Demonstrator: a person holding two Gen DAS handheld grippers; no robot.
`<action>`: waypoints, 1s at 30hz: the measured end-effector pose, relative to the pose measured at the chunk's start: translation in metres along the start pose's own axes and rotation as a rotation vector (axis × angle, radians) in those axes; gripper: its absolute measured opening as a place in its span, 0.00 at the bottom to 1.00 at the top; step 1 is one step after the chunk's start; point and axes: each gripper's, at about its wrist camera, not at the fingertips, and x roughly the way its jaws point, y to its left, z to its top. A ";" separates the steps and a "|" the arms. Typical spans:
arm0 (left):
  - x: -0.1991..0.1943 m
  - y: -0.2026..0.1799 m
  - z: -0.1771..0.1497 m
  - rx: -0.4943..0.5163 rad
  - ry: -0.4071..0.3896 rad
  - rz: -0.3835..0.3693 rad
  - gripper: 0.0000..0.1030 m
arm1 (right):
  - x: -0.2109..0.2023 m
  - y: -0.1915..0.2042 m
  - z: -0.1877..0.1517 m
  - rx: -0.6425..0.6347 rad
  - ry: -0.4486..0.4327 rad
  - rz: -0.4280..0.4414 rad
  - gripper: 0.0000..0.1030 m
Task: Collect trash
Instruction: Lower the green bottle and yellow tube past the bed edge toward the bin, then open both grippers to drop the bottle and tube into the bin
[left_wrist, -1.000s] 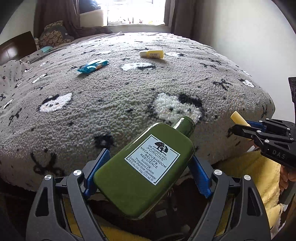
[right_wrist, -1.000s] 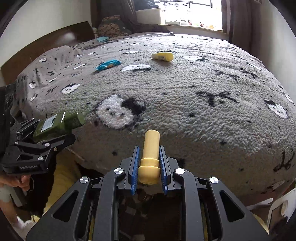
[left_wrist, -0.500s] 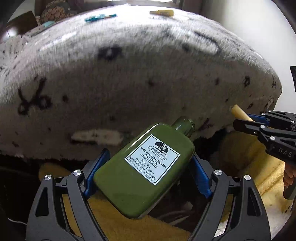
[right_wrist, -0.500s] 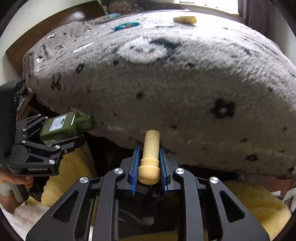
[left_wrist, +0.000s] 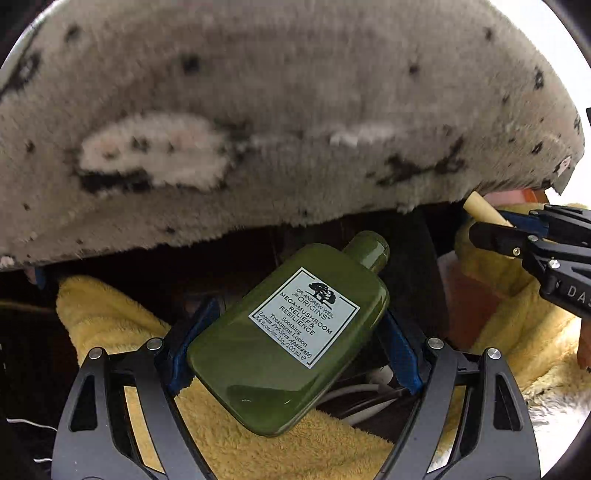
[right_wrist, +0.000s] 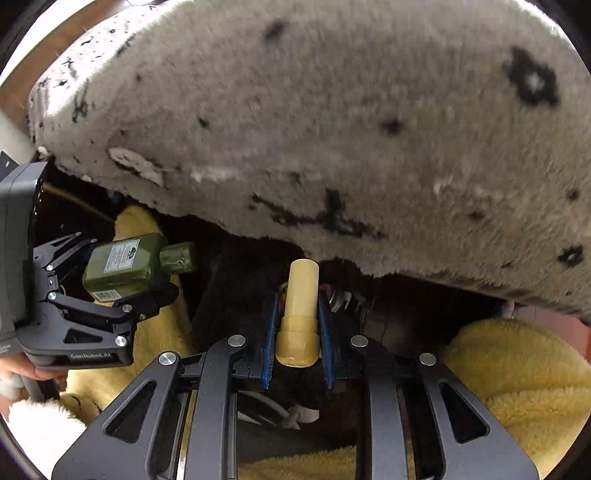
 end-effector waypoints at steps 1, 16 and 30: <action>0.004 0.000 0.000 -0.002 0.010 -0.004 0.77 | 0.003 -0.001 0.002 0.005 0.009 0.001 0.21; 0.042 -0.008 -0.002 0.016 0.103 -0.063 0.77 | 0.034 -0.003 0.004 0.039 0.085 0.007 0.21; 0.024 -0.009 0.006 0.012 0.074 -0.055 0.87 | 0.018 -0.019 0.007 0.098 0.037 -0.018 0.51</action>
